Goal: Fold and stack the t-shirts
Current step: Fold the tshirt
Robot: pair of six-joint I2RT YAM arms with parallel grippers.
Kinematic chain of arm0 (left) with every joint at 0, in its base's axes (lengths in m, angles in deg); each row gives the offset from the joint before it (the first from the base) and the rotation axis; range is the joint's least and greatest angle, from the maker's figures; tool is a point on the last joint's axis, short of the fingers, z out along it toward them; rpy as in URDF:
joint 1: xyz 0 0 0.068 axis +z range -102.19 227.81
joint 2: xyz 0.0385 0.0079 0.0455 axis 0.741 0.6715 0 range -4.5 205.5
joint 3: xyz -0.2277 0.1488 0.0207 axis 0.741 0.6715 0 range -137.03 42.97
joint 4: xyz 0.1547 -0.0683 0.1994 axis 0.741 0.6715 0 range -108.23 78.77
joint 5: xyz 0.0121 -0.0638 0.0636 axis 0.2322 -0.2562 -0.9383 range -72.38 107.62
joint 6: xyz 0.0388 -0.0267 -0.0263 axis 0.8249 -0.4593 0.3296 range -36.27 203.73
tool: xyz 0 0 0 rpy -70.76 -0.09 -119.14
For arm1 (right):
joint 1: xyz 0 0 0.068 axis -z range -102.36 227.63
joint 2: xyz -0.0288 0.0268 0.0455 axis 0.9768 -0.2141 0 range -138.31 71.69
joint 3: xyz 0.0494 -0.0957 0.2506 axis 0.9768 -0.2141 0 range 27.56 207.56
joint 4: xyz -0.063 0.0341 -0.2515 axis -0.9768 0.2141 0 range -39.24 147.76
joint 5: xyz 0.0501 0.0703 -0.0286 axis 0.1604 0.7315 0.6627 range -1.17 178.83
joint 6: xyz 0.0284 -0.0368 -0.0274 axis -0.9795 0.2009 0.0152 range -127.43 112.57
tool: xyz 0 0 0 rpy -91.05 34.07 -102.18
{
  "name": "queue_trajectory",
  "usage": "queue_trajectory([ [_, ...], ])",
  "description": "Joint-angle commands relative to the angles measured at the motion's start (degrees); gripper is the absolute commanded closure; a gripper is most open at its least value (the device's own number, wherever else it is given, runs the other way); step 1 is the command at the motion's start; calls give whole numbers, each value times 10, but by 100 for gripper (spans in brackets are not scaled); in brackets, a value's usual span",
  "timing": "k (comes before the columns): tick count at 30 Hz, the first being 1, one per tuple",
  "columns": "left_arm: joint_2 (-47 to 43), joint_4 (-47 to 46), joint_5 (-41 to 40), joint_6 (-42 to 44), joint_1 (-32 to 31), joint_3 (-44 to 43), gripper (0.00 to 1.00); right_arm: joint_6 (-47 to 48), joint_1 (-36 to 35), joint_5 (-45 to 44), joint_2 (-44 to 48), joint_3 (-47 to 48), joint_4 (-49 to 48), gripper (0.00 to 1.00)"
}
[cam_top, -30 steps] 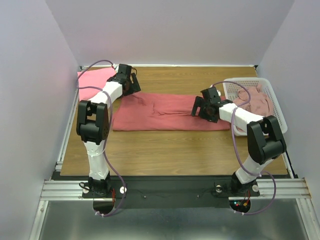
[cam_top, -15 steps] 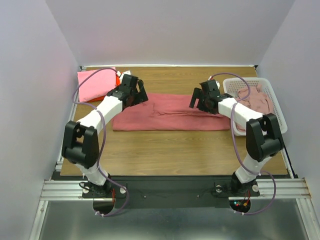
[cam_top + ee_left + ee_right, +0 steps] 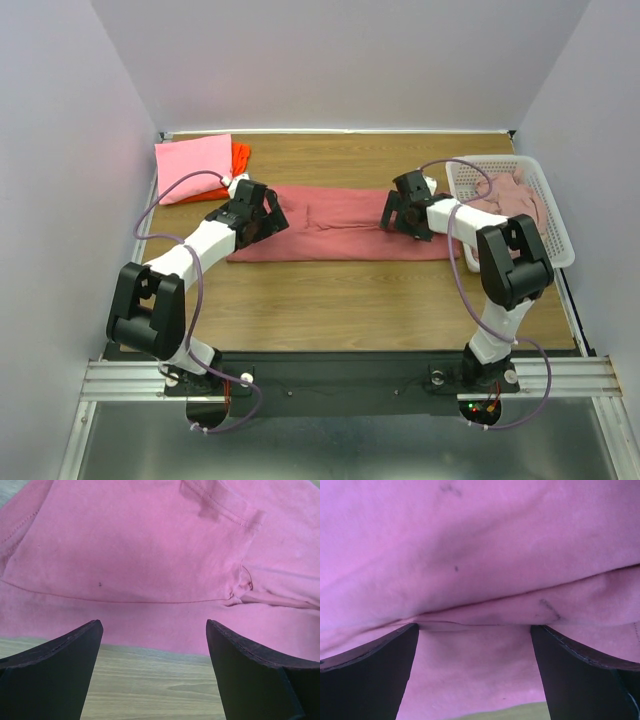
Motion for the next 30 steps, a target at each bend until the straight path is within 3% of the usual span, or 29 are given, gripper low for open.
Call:
queue_trajectory([
  [1, -20, -33, -3, -6, -1, 3, 3, -11, 2, -52, -28, 45, -10, 0],
  [8, -19, -33, -12, -5, -1, 3, 3, 23, 10, -95, -45, 111, -8, 0],
  [20, 25, -32, -15, 8, -1, -43, 3, 78, 33, -76, -91, 193, -8, 0],
  [26, 133, -48, 13, 24, -1, -128, 2, 91, 35, -38, -148, 228, -8, 0],
  [30, 253, -27, 22, 44, 0, -237, 2, 77, 35, -22, -164, 206, -8, 0],
])
